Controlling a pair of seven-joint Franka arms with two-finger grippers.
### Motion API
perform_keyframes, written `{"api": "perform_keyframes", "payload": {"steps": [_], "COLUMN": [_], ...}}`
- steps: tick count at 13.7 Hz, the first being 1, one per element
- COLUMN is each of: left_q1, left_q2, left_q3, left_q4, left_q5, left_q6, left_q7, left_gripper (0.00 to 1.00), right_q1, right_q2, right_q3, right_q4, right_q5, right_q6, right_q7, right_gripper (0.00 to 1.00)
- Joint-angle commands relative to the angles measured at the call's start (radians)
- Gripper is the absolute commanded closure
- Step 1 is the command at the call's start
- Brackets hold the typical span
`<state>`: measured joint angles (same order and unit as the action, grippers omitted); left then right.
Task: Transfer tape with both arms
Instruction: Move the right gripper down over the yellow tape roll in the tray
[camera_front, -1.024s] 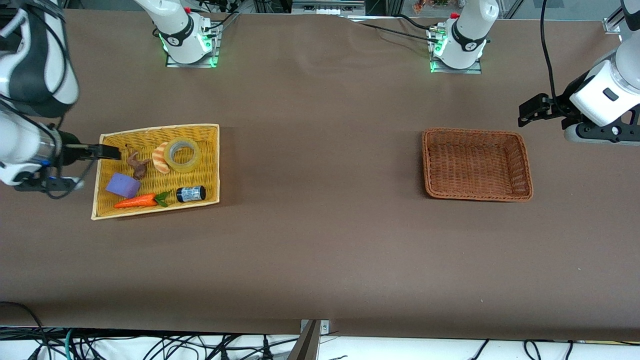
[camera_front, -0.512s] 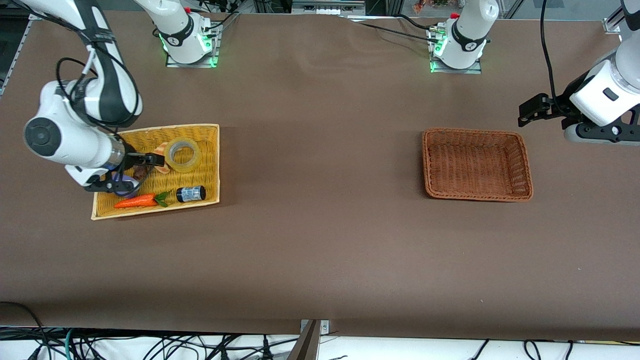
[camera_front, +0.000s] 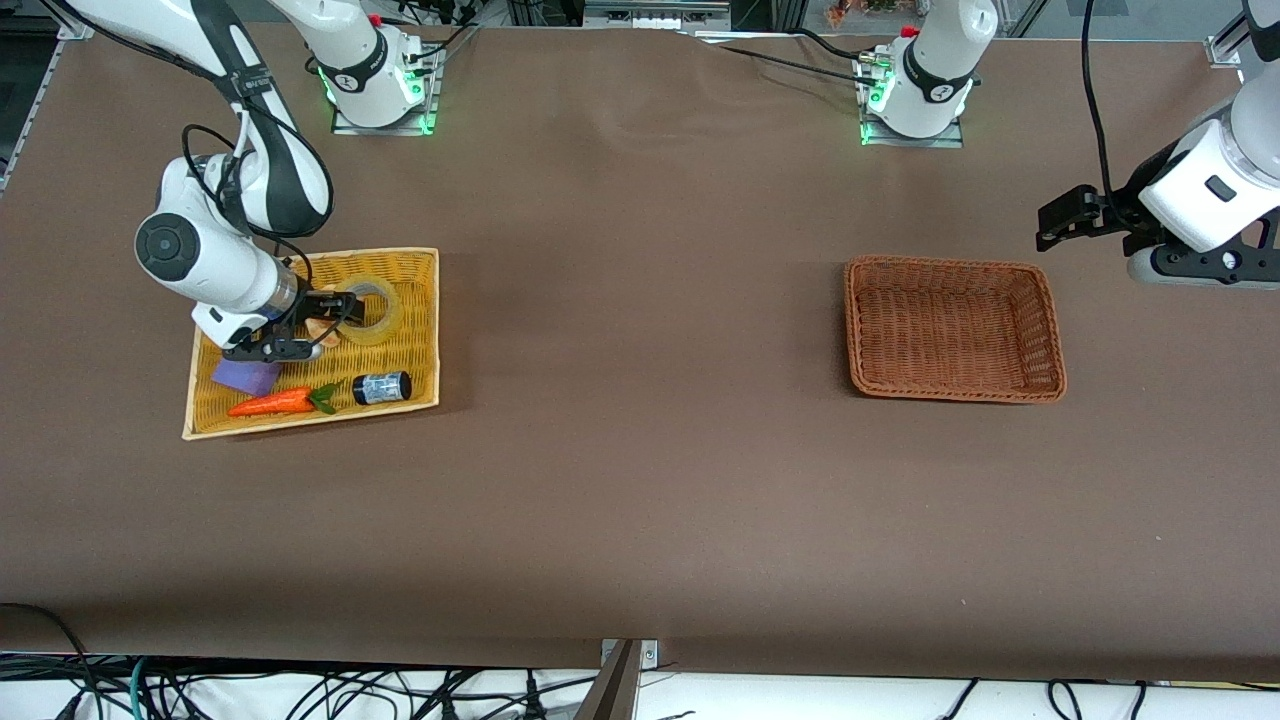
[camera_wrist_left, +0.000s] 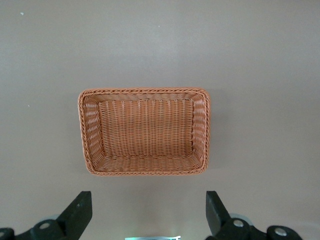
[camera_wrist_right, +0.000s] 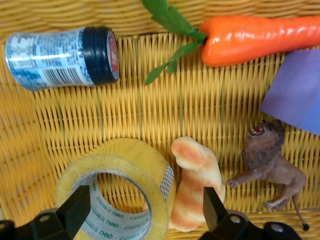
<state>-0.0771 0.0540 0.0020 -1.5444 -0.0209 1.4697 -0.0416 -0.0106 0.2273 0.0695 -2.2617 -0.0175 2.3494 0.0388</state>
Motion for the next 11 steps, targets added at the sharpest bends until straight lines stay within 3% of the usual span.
{"api": "perform_keyframes", "payload": {"steps": [1,11], "left_q1": [0.002,0.005], "left_q2": [-0.014,-0.013], "left_q3": [0.003,0.003], "left_q4": [0.000,0.000], "left_q5": [-0.024,-0.024], "left_q6": [-0.014,-0.014], "left_q7": [-0.003,-0.001], "left_gripper": [0.00,0.00], "right_q1": [-0.008,-0.011], "right_q2": [-0.052,-0.049], "right_q3": [0.010,0.000], "right_q4": [-0.064,-0.190], "right_q5": [-0.016,-0.032], "right_q6": [0.040,0.241], "right_q7": [0.004,-0.168], "right_gripper": [0.00,0.01]}}
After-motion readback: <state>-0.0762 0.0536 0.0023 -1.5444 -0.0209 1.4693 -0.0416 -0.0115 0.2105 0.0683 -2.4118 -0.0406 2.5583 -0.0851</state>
